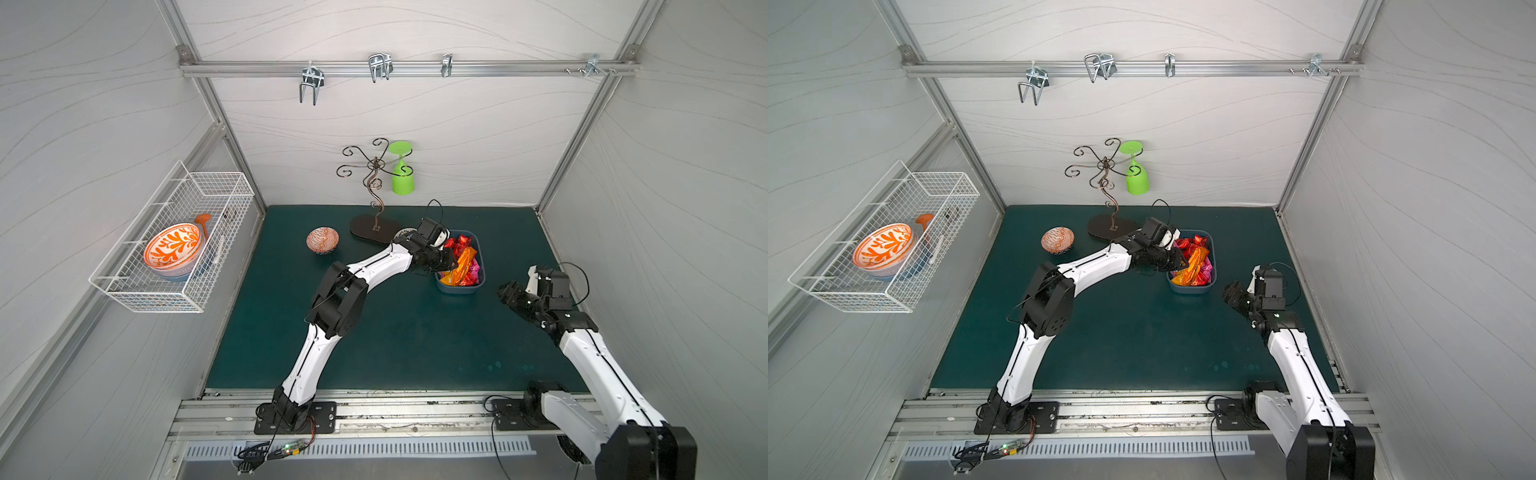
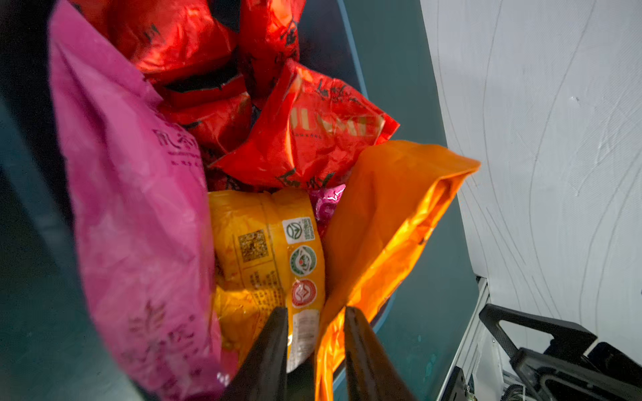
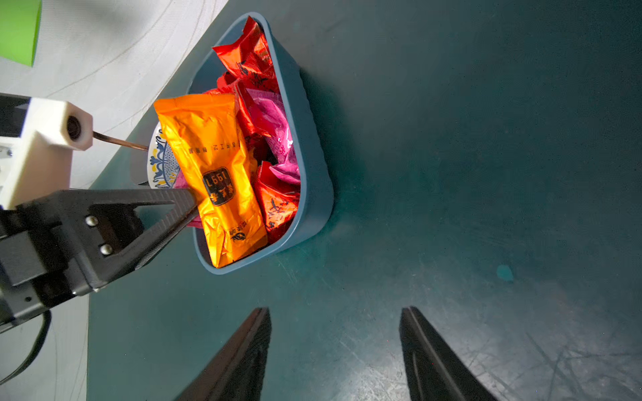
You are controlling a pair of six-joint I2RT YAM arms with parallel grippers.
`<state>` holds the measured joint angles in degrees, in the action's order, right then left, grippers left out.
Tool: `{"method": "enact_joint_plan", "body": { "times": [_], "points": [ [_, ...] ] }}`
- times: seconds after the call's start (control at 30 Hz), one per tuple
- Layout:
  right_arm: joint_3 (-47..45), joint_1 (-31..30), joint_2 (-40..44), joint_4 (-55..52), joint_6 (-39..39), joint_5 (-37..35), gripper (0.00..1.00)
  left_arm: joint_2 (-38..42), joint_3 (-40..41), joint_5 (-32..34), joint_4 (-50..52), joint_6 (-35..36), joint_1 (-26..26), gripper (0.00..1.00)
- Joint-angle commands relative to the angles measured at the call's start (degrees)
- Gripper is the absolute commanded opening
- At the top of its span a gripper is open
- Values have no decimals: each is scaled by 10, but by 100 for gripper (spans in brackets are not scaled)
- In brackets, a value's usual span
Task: Put the tea bags into the storage box
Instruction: Place the tea bag in the storage box, then reset both arms
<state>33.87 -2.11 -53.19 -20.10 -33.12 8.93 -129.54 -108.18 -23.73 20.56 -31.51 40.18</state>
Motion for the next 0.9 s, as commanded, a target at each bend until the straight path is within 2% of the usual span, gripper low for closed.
{"method": "enact_joint_plan", "body": {
  "times": [0.0, 0.23, 0.3, 0.43, 0.6, 0.73, 0.87],
  "points": [
    [13, 4, 1, -10, 8, -4, 64, 47, -15, 32, 1, 21, 1, 34],
    [38, 4, -20, 0, 39, -34, 65, 97, -8, 37, 0, 27, 1, 34],
    [52, 4, -36, 6, 57, -54, 70, 115, -4, 43, 1, 36, 1, 34],
    [66, 4, -89, 42, 97, -98, 74, 166, 21, 79, 12, 74, 1, 34],
    [31, 2, -157, 161, 155, -120, 77, 257, 134, 164, 4, 133, -2, 34],
    [15, -3, -191, 234, 219, -147, 78, 325, 225, 259, 13, 177, -15, 35],
    [-42, -11, -205, 364, 262, -168, 78, 376, 313, 276, 27, 187, -66, 35]
  ]
}}
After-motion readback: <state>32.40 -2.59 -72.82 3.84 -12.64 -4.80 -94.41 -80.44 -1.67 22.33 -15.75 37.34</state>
